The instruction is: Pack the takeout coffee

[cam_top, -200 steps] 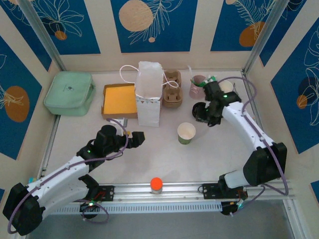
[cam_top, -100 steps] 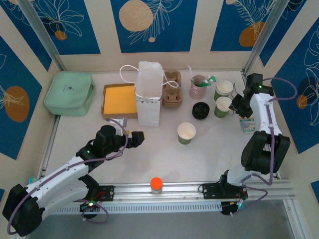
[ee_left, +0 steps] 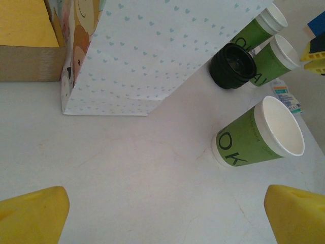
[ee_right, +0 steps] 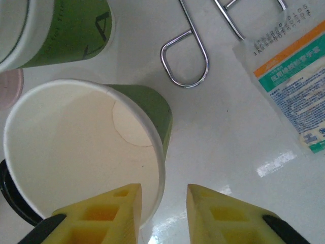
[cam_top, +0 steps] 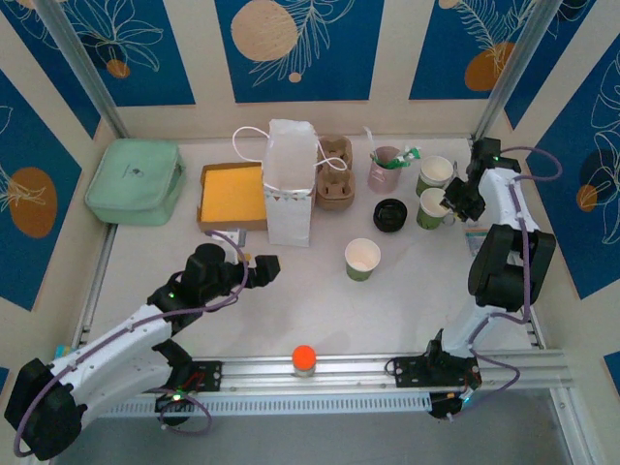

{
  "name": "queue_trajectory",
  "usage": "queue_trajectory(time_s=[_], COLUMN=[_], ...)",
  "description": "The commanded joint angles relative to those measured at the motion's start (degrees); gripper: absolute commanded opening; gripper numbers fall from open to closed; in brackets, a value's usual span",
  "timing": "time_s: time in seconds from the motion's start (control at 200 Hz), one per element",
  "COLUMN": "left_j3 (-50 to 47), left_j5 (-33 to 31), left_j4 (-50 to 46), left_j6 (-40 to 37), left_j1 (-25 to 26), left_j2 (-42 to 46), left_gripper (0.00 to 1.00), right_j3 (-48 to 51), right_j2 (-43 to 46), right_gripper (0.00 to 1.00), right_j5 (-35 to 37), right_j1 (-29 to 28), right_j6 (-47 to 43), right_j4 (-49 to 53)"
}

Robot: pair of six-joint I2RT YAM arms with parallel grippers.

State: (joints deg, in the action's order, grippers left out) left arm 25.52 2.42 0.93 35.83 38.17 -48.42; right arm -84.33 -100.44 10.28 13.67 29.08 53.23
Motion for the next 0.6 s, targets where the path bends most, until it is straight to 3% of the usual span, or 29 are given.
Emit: queue_trajectory(time_s=[0.0,0.295,0.595], left_j3=[-0.4,-0.4,-0.5], left_j5=[-1.2,-1.5,-1.7], left_j4=[-0.7,-1.2,-0.5], left_j6=[-1.1,-1.3,-1.3], left_j1=[0.4,0.4,0.3], left_j2=[1.1,1.6,1.1], left_gripper=[0.99,0.99,0.99], right_j3=[-0.5,-2.3,-21.2], right_j2=[-0.5,2.4,4.4], right_gripper=[0.26,0.01,0.0], right_j5=[-0.7,-0.9,-4.0], right_j1=[-0.5,-1.5,-1.1], right_j6=[0.2,1.3,1.1], right_j4=[-0.1,1.2,10.3])
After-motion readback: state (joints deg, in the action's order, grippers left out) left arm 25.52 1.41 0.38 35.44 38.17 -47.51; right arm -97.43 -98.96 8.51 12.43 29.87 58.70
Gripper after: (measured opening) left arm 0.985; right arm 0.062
